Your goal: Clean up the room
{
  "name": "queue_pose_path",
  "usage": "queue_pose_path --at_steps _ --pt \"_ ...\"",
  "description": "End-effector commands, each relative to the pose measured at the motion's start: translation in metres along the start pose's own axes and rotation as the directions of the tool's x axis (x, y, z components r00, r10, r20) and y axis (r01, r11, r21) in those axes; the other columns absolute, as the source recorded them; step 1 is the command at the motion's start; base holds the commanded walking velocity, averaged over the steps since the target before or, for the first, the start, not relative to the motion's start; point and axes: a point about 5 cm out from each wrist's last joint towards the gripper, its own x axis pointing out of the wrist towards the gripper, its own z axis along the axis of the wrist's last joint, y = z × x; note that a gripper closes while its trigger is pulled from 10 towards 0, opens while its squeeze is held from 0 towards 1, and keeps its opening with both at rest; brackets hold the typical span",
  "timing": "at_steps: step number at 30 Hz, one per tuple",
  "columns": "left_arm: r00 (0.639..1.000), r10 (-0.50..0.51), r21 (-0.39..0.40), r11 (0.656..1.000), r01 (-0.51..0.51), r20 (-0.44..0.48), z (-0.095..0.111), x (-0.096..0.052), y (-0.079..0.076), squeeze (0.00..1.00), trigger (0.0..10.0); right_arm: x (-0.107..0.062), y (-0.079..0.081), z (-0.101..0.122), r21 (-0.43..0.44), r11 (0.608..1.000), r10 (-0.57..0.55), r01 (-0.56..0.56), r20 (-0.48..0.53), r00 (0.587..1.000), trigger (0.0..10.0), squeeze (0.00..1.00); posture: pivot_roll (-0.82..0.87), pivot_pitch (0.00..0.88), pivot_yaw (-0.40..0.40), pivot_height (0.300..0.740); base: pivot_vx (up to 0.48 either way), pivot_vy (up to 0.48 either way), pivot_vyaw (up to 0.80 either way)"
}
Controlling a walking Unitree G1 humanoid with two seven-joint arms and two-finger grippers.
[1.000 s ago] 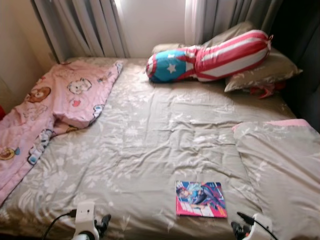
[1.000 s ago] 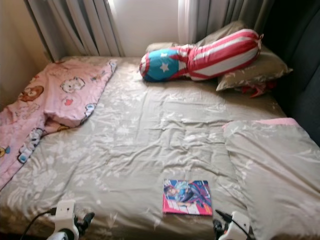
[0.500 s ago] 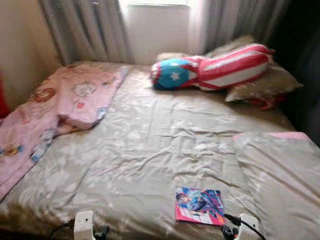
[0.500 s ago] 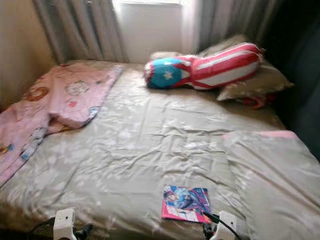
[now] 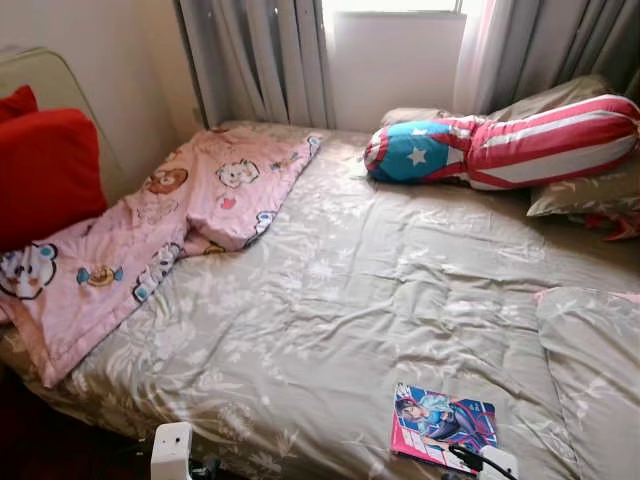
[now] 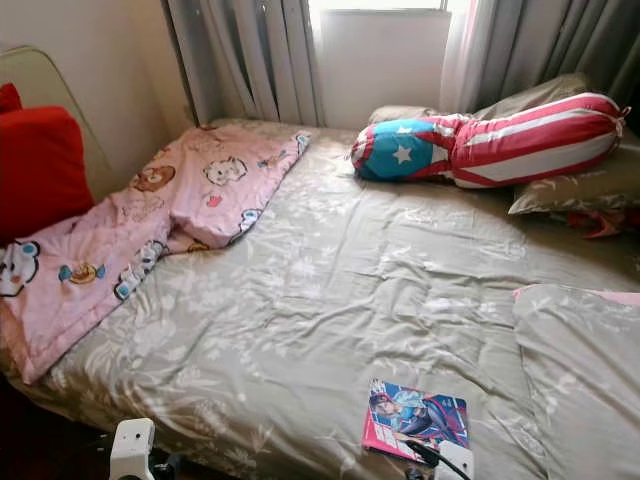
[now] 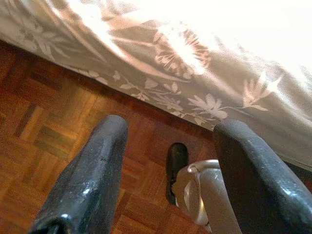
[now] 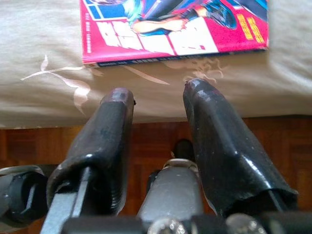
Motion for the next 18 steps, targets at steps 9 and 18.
queue_pose_path --at_steps 9,18 --pt "1.000 0.010 0.009 1.000 -0.010 -0.005 0.0000 -0.0002 0.0023 0.00 10.0 0.0013 0.0103 -0.0024 0.010 1.000 0.029 -0.029 -0.009 1.000 10.0 0.00 0.02 0.000 -0.010 0.740 0.000 0.480 0.27" --pt "1.000 0.014 0.010 1.000 -0.014 -0.010 -0.0018 -0.0008 0.0034 0.00 10.0 0.0006 0.0047 -0.0036 0.043 0.999 0.006 -0.005 -0.020 1.000 10.0 0.00 0.02 0.000 -0.009 0.740 0.000 0.480 0.00"
